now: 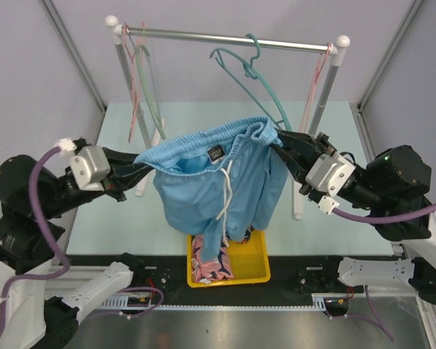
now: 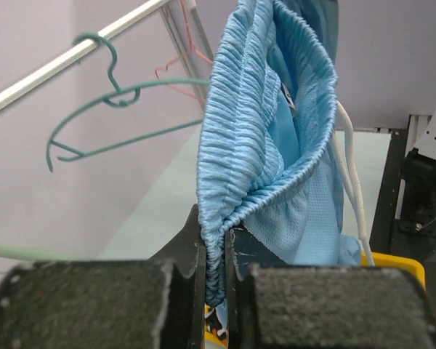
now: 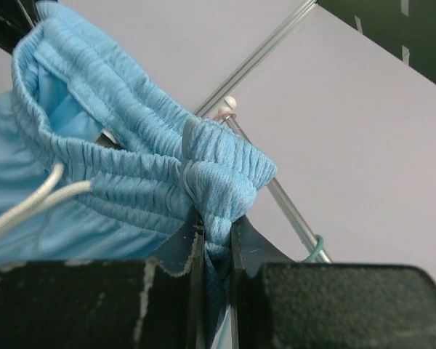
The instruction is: Place the shorts on the hanger
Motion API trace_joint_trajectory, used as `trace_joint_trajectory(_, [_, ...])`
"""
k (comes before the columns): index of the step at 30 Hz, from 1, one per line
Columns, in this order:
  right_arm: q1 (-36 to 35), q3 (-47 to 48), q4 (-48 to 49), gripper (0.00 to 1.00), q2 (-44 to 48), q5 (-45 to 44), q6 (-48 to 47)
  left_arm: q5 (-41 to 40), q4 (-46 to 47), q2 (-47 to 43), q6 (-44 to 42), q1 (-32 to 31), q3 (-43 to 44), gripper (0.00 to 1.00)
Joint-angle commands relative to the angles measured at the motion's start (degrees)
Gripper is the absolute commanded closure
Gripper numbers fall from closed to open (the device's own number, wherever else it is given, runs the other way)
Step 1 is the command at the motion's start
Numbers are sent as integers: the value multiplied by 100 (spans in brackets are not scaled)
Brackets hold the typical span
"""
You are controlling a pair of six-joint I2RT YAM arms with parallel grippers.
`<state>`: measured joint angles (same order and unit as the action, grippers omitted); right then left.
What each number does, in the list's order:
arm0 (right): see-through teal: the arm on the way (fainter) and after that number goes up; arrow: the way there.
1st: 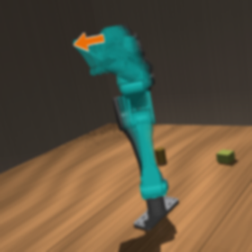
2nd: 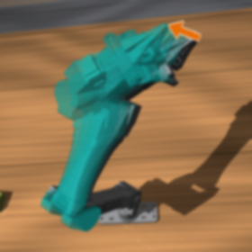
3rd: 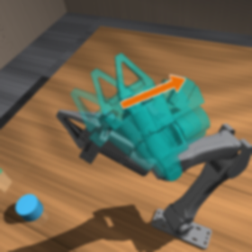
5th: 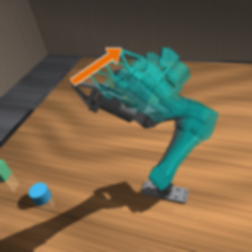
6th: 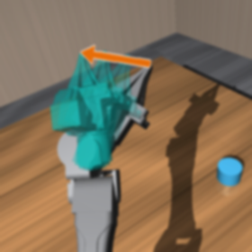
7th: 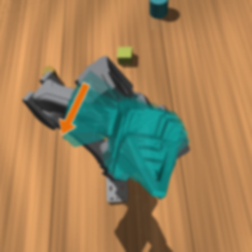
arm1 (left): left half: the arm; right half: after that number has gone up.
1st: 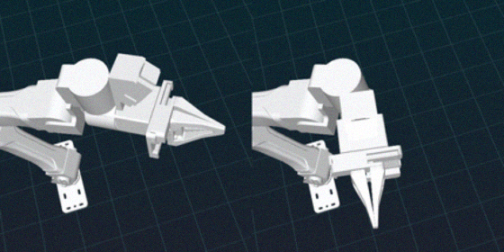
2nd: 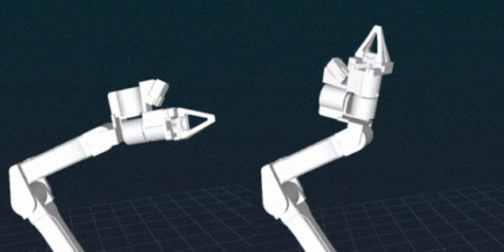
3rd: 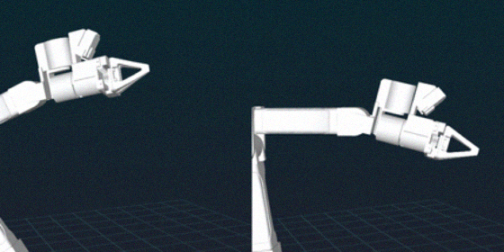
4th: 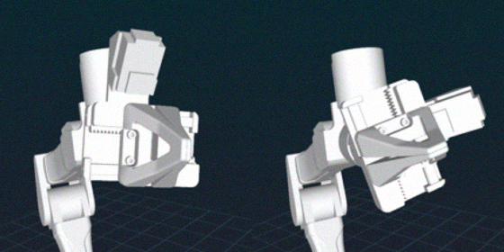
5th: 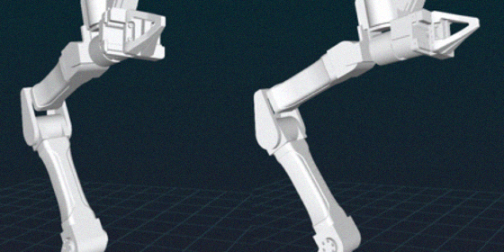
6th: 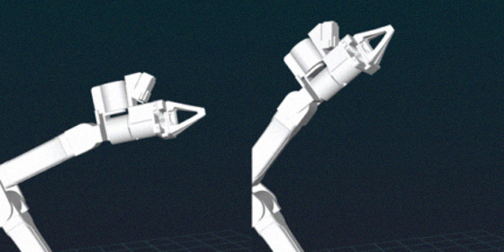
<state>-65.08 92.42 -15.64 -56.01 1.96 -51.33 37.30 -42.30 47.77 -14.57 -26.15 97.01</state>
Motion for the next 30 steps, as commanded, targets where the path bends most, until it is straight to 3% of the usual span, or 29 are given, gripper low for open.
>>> trace_joint_trajectory(1, [30, -829, 201, 100, 528, -248, 342, -232, -454, 22, -89, -13, -541, 100])
trace_joint_trajectory(6, [65, -2252, 403, 100, 951, -109, 843, -337, -287, -215, -379, -21, -1849, 100])
trace_joint_trajectory(14, [399, -5519, 1746, 100, 1733, 533, 1028, -346, 108, -497, -1364, -13, -4145, 100])
trace_joint_trajectory(17, [698, -6268, 2152, 99, 1681, 831, 1134, -285, 354, -505, -1329, -13, -4848, 100])
trace_joint_trajectory(23, [900, -6790, 2346, 86, 1303, 1122, 1283, -495, 960, -444, -1505, -39, -6070, 100])
trace_joint_trajectory(25, [918, -6799, 2153, 81, 1373, 1167, 1292, -382, 865, -365, -1715, -57, -6106, 91])
trace_joint_trajectory(26, [909, -6773, 2048, 70, 1426, 1254, 1275, -346, 716, -304, -1829, -57, -6080, 85])
trace_joint_trajectory(27, [918, -6642, 1760, 61, 1522, 1281, 1283, -329, 628, -234, -1996, -57, -6045, 70])
trace_joint_trajectory(29, [901, -6396, 1286, 40, 1628, 1386, 1345, -223, 356, -189, -2251, -65, -5949, 60])
trace_joint_trajectory(30, [909, -6238, 726, 35, 1663, 1430, 1415, -197, 146, -224, -2322, -74, -5809, 48])
